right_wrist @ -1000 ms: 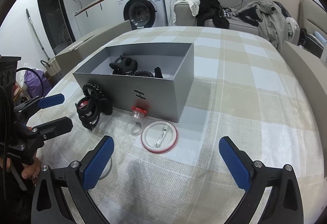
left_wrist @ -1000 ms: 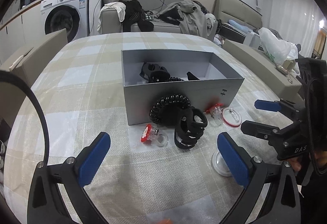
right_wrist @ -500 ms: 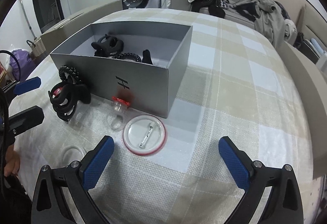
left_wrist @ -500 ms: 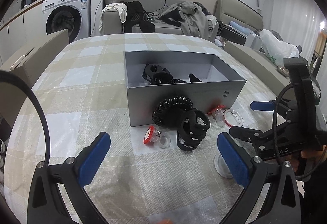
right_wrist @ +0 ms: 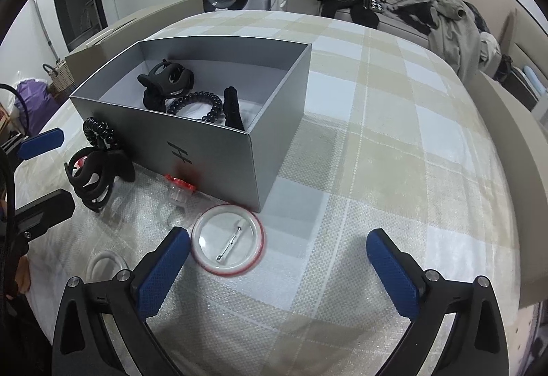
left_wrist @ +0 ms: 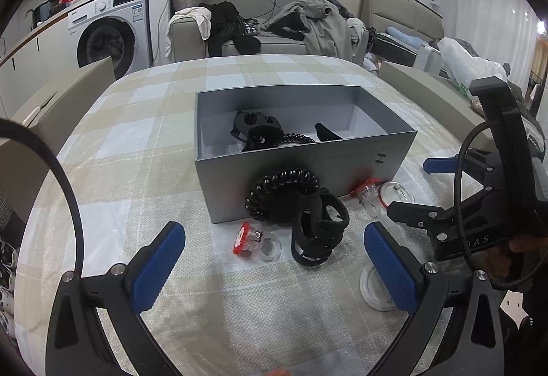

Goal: Organize jewelry
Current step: 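Move the right gripper around the clear red-rimmed round container, then grasp the red-rimmed clear lid with the right gripper while the left grasps the black coil tie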

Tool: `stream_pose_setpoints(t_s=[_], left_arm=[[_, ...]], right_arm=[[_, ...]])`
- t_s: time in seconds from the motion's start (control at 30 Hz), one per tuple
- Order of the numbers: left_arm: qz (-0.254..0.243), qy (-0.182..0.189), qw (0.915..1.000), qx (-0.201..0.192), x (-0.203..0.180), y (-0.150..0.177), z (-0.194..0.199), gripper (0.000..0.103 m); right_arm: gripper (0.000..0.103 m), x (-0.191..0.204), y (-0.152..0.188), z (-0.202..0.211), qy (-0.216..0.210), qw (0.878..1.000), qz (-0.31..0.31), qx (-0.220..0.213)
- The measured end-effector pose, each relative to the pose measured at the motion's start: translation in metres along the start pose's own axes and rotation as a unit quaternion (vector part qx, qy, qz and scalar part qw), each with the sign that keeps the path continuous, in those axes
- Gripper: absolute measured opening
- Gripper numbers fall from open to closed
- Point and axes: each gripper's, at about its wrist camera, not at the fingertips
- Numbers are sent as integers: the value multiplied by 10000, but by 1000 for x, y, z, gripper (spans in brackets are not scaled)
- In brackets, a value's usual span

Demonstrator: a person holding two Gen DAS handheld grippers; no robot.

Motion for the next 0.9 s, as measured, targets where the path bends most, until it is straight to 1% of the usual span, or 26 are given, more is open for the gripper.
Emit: stream_pose_setpoints(t_s=[0.13,0.27,0.4,0.47,0.5,0.57,0.67,0.73,0.9], left_arm=[[106,133,9999,17,6,-1,0,102],[241,235,9994,50,9,-1,-1,102],[241,250,9994,79,8,-2,-2,102],[204,248,9994,87,6,-3,-3,102],[184,237,9995,97,5,-3,-3,102],[158,227,9996,91,4,-3,-3,102],[144,195,9996,107,4,-3,-3,102],[138,173,9997,101,3,-3,-2,102],[55,36,9999,118,-2,-2,-2,102]], right_arm=[[102,-1,-1,1,-74,9999,80,59],[89,3,0,4,-229,9993,302,35],[80,6,3,7,-314,9988,379,-53],[69,9,5,9,-333,9986,381,-123],[66,10,6,10,-326,9987,365,-150],[53,12,6,12,-325,9987,352,-199],[46,15,9,14,-303,9985,369,-256],[42,16,11,15,-313,9985,354,-273],[41,15,14,18,-362,9983,374,-276]])
Point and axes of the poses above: each gripper's, at about its wrist camera, not at the fingertips, and z roughly against the way its jaws point, x to its left, y to its underside, and after that the axes turned 8 degrees about -z, right-handed
